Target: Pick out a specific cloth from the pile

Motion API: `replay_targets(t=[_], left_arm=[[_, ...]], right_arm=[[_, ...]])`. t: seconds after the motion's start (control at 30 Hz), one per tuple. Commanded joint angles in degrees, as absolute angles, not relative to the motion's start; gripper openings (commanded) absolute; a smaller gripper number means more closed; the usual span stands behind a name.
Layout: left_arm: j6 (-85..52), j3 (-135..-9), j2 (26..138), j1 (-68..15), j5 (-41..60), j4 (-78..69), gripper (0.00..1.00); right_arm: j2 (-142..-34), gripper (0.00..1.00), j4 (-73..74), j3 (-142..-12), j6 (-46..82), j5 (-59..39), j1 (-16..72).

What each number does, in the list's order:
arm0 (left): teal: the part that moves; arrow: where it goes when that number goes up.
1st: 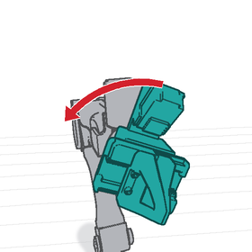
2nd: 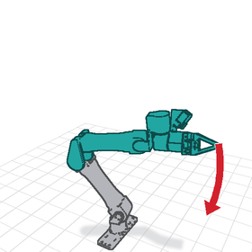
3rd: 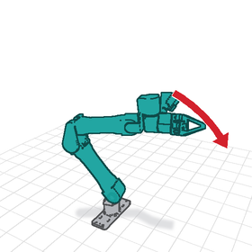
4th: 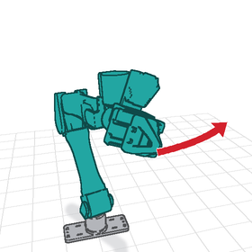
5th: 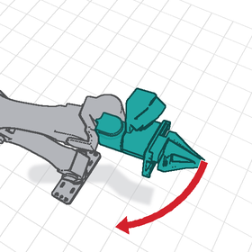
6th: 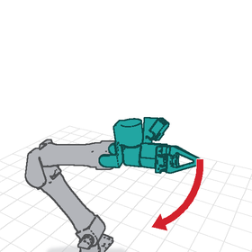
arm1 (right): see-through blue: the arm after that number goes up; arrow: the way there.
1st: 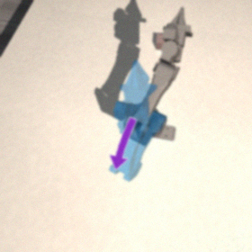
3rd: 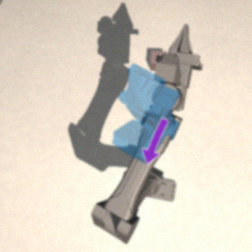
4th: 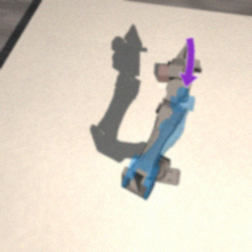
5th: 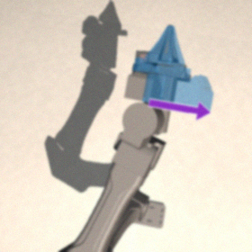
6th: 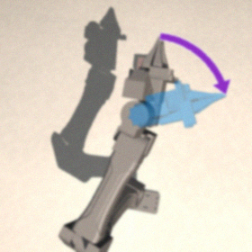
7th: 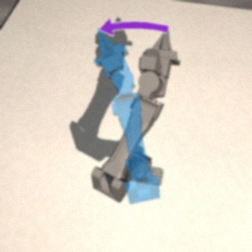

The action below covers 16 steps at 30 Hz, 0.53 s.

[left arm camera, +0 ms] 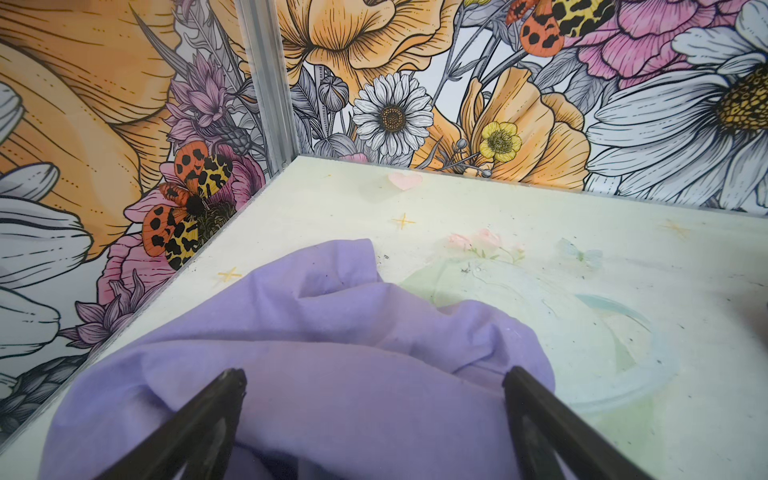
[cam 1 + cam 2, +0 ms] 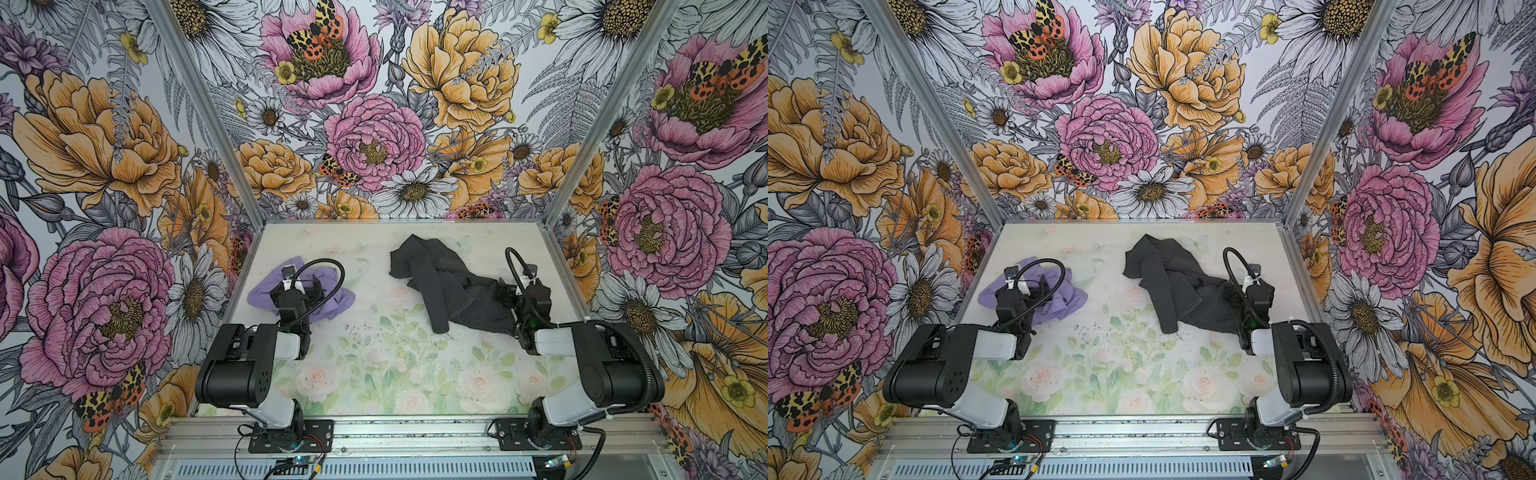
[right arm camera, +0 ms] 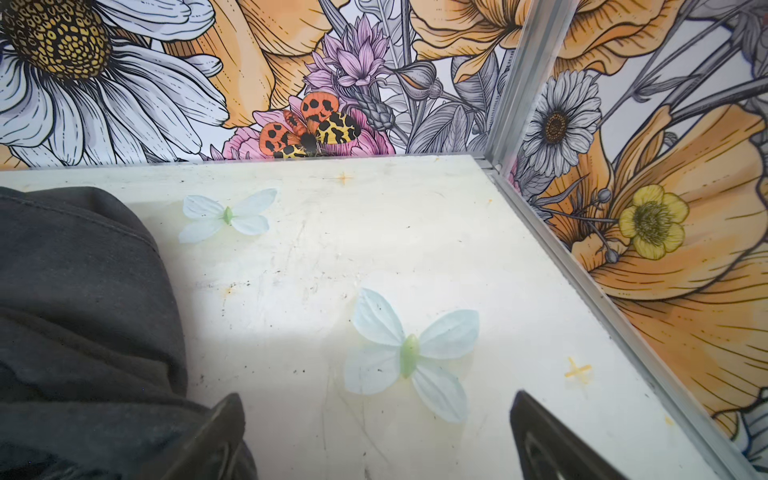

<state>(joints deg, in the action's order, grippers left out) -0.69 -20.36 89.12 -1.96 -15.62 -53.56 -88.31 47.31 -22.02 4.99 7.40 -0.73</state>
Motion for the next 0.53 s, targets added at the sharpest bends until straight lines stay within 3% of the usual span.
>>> replay_targets(t=[0.0,0.5], left_arm=[[0.9,-20.5,89.0,-2.8,-16.6,-56.6,0.99],[-0.4,-21.1,88.8,-0.4,-12.4,-54.8,0.99]], right_arm=[[-88.1,1.0,50.0,-22.5,4.6,6.5,-0.7],[-88.0,1.0,49.9,-22.4,4.6,6.5,-0.7]])
